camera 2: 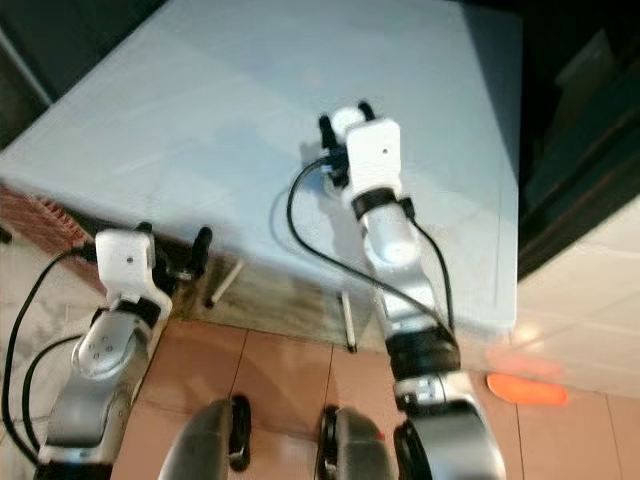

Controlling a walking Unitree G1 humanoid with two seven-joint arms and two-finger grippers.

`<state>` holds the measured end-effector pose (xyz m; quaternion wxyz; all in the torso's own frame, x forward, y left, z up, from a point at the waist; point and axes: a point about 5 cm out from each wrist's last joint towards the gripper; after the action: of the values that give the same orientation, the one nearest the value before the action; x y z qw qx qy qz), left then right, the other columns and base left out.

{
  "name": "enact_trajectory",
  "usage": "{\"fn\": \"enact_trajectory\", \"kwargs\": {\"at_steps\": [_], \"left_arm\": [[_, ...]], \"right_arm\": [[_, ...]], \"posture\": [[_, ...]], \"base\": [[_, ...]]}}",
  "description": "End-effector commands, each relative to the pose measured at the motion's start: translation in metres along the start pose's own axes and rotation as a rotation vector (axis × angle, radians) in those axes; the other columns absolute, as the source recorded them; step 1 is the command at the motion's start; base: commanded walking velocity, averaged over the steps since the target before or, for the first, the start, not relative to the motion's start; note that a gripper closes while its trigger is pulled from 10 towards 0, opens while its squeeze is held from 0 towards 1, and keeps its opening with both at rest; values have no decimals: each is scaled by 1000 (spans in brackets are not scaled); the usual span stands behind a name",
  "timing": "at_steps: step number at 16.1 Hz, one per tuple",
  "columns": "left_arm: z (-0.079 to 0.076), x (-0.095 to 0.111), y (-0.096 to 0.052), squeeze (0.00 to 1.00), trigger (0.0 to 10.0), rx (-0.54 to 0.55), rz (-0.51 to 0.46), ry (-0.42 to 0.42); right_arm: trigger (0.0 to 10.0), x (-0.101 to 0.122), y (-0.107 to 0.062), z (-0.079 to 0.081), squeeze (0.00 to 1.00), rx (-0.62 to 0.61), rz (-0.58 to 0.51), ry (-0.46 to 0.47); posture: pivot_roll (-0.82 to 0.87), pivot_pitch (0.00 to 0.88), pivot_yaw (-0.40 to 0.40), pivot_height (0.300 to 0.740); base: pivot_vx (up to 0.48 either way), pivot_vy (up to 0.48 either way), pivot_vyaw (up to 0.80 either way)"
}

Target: Restocking fridge

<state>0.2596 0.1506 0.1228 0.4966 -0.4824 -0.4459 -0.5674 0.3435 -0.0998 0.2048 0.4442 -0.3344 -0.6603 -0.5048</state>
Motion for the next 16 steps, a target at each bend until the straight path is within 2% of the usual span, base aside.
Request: {"fn": "enact_trajectory", "kwargs": {"at_steps": [1,10,16], "left_arm": [[1,-5,-2,0,10000,10,17,4],[-1,-6,-1,0,10000,6,17,4],[2,-7,-3,0,10000,19,21,3]], "right_arm": [[10000,10,2,2,0,15,-42,-7],[10000,8,0,1,0,20,-31,-8],[10000,-5,-23,-12,0,3,34,-50]], "posture": [[55,107,-10,740],[52,101,-22,740],[48,113,-19,740]], "base": [[-281,0,0],[-281,0,0],[-274,0,0]]}}
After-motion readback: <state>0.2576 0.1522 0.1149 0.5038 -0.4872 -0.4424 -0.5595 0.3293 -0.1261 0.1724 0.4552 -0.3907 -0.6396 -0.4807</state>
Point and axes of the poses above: a point about 5 cm out from each wrist's last joint towards the gripper, its own y axis pointing out of the wrist towards the gripper, its own x axis along the axis of the wrist's last joint, z = x × y, and after that the axes turned 6 degrees about y, right-handed
